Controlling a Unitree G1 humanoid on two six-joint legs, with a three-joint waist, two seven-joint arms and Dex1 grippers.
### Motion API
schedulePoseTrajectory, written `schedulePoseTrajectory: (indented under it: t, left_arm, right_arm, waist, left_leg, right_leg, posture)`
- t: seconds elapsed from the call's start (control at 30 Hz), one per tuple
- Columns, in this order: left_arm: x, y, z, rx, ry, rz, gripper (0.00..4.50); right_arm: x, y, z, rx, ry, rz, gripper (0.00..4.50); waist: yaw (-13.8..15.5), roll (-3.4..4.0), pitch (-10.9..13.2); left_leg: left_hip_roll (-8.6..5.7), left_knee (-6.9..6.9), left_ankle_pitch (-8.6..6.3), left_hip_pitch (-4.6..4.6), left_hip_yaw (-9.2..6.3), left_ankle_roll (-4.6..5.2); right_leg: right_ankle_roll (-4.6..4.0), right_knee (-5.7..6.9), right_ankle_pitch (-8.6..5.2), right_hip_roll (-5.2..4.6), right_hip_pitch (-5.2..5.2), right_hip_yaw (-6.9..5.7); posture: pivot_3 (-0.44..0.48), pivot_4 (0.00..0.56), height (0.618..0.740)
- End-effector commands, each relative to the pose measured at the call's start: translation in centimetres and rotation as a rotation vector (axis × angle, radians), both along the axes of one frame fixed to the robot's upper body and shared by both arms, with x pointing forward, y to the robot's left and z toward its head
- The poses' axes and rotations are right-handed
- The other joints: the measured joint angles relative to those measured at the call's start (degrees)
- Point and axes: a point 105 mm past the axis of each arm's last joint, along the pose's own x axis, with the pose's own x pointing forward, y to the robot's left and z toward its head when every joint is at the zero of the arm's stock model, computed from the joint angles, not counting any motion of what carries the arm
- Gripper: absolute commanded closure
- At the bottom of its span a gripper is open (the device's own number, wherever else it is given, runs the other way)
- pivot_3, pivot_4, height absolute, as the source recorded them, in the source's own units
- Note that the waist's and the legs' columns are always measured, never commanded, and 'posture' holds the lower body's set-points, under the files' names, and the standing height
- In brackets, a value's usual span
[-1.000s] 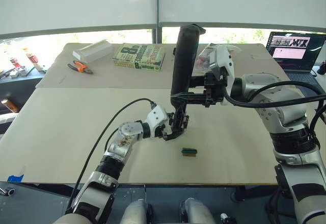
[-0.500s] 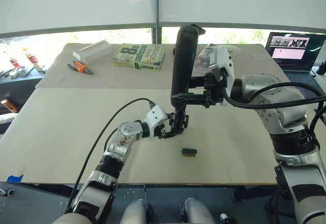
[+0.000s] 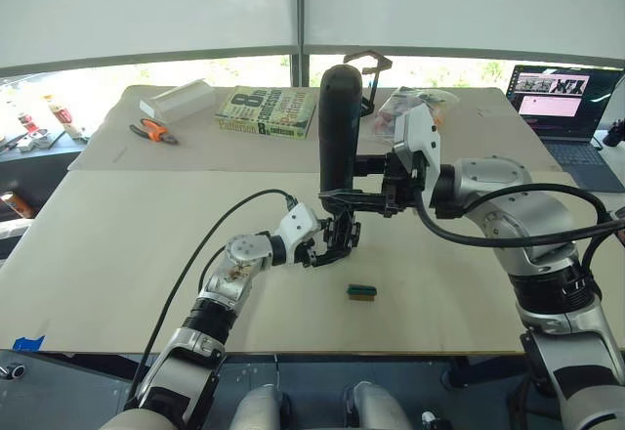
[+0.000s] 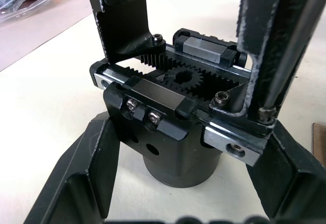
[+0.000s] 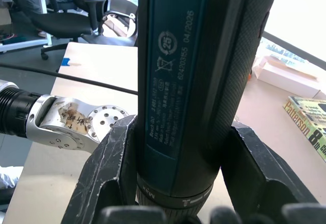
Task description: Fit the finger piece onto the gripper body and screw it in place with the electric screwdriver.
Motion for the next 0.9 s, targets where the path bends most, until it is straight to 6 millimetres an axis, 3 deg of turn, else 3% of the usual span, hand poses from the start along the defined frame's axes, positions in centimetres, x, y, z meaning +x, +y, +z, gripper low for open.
schedulePoseTrajectory:
  t: [0.03, 0.23, 0.43, 0.77, 0.9]
  left_arm:
    - [0.4, 0.3, 1.2, 0.002, -0.057, 0.006, 1.53]
    - [0.3, 0.2, 1.3, -0.004, -0.059, 0.004, 1.53]
    - [0.3, 0.2, 1.3, -0.003, -0.061, 0.004, 1.53]
    - [0.4, 0.4, 1.4, -0.002, -0.065, 0.007, 1.53]
    - [0.4, 0.3, 1.4, -0.004, -0.067, 0.007, 1.53]
  right_arm:
    - [2.3, -2.4, -6.3, -0.138, 0.173, -0.214, 2.58]
    - [2.1, -2.3, -6.6, -0.033, 0.207, -0.232, 2.58]
    - [1.9, -3.2, -8.3, 0.003, 0.224, -0.285, 2.58]
    - [1.0, -2.3, -8.5, -0.144, -0.05, -0.188, 2.58]
    - [1.8, -2.1, -8.2, -0.132, 0.063, -0.224, 2.58]
  waist:
    - [0.0, 0.0, 0.0]
    - [0.0, -0.05, 0.0]
    - [0.0, -0.02, -0.1]
    - [-0.1, 0.02, -0.1]
    - [0.0, -0.08, 0.0]
  left_leg:
    - [0.0, 0.0, 0.0, 0.01, -0.01, -0.01]
    - [0.0, -0.01, -0.06, 0.04, -0.1, -0.09]
    - [-0.01, -0.01, -0.17, 0.06, -0.19, -0.29]
    - [-0.02, -0.01, -0.2, 0.1, -0.43, -0.33]
    - [-0.01, -0.01, -0.2, 0.09, -0.53, -0.35]
  right_leg:
    - [0.0, 0.0, 0.0, -0.01, 0.02, 0.0]
    - [-0.02, -0.04, 0.0, -0.11, 0.09, -0.08]
    - [0.0, -0.08, -0.02, -0.17, 0.18, -0.18]
    - [0.07, -0.13, -0.09, -0.25, 0.24, -0.55]
    - [0.0, -0.15, -0.13, -0.45, 0.12, -1.04]
  posture:
    - [0.0, 0.15, 0.74]
    - [0.0, 0.15, 0.74]
    - [0.0, 0.15, 0.74]
    - [0.0, 0.15, 0.74]
    - [0.0, 0.15, 0.74]
